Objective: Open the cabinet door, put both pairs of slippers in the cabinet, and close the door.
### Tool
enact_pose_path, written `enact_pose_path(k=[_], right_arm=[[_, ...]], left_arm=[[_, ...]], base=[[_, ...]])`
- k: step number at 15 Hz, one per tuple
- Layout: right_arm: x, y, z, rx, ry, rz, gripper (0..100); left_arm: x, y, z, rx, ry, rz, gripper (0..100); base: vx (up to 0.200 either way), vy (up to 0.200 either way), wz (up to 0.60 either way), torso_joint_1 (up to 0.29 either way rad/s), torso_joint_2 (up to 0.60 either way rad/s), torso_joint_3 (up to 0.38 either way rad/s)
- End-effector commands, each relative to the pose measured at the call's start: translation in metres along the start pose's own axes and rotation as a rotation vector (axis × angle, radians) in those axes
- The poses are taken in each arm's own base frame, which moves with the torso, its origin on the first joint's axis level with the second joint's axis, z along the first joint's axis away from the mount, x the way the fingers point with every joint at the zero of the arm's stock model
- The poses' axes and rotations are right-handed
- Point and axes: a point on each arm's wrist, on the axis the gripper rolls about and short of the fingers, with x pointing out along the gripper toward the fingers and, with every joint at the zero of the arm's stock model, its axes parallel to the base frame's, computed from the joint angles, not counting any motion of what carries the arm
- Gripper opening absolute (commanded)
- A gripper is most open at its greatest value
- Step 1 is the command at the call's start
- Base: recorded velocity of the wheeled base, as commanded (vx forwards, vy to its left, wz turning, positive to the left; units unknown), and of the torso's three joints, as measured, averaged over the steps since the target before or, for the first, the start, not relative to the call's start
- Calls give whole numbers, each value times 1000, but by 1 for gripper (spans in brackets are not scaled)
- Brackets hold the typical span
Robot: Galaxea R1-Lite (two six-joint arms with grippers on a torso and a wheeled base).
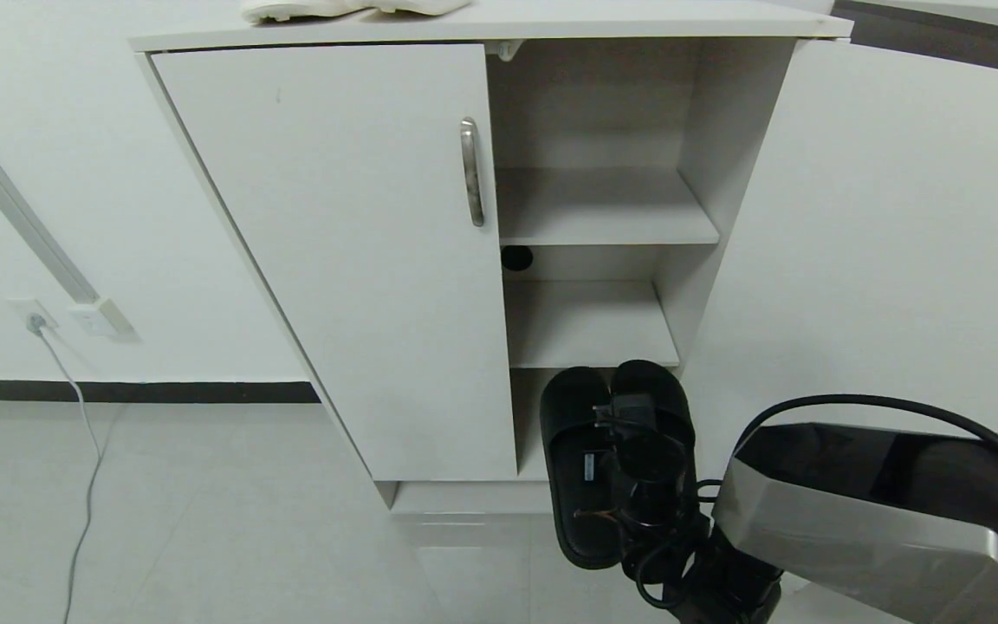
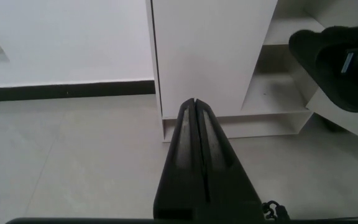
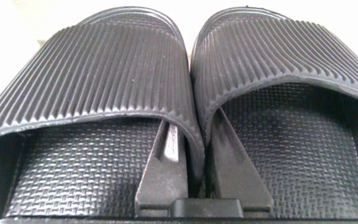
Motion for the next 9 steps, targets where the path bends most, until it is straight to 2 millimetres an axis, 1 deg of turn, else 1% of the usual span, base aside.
enact_pose_path(k=[1, 6, 9], right_arm=[[3, -2, -10, -15, 16, -6, 0], [4, -4, -9, -12, 13, -12, 0], [5, -5, -6, -8, 9, -16, 0]], left_arm=[[0, 0, 0, 0, 3, 1, 0], [0, 0, 0, 0, 0, 1, 0], [0, 0, 0, 0, 3, 1, 0]], base=[[0, 0, 0, 0, 0, 0], [0, 0, 0, 0, 0, 0], [200, 0, 0, -2, 2, 4]])
